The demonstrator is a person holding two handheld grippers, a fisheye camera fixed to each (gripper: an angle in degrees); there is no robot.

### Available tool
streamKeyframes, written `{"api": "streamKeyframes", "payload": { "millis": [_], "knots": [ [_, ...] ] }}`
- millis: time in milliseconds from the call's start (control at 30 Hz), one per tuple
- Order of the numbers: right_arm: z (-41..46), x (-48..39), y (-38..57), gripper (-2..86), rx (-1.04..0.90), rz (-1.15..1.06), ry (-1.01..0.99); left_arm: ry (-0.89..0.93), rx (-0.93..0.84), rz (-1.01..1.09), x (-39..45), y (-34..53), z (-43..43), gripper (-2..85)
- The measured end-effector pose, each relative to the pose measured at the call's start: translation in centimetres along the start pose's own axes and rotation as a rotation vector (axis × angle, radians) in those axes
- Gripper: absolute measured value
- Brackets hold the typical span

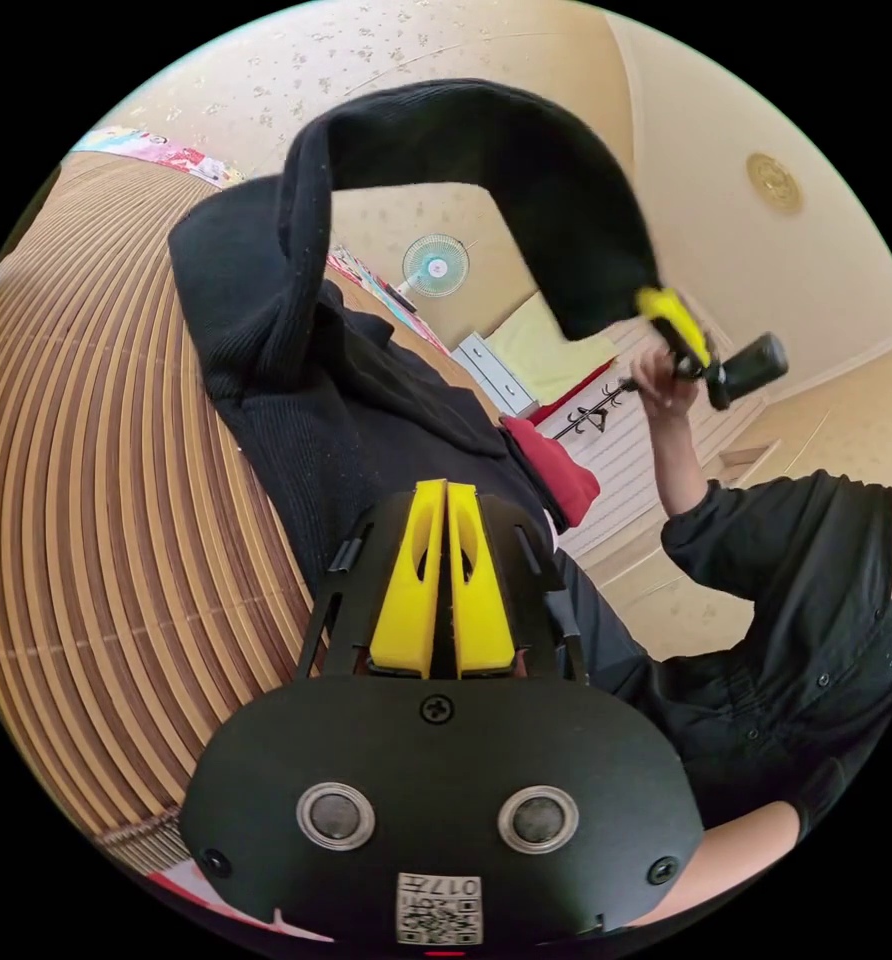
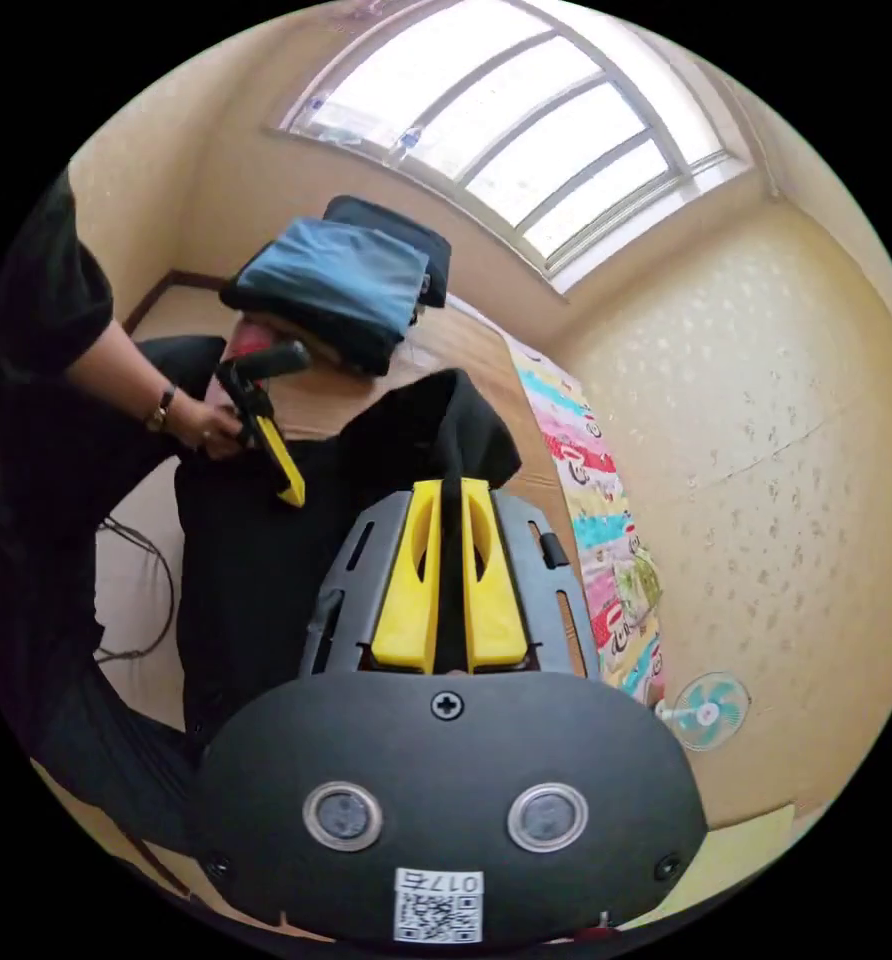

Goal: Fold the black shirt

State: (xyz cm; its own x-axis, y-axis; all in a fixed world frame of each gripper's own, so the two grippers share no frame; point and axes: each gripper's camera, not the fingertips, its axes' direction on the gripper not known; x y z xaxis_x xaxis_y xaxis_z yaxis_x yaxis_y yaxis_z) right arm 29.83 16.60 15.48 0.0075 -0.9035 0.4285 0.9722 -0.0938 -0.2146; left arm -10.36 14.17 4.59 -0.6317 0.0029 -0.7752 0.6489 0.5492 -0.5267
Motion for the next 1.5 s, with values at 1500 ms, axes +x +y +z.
{"api": "streamKeyframes", "payload": {
  "millis": [1500],
  "knots": [
    [-15.8, 6.0, 17.6, 5.0, 0.118, 0.817, -0.872, -0.002, -0.003, -0.003, 0.5, -0.8, -4.8, -1.0]
  ]
}}
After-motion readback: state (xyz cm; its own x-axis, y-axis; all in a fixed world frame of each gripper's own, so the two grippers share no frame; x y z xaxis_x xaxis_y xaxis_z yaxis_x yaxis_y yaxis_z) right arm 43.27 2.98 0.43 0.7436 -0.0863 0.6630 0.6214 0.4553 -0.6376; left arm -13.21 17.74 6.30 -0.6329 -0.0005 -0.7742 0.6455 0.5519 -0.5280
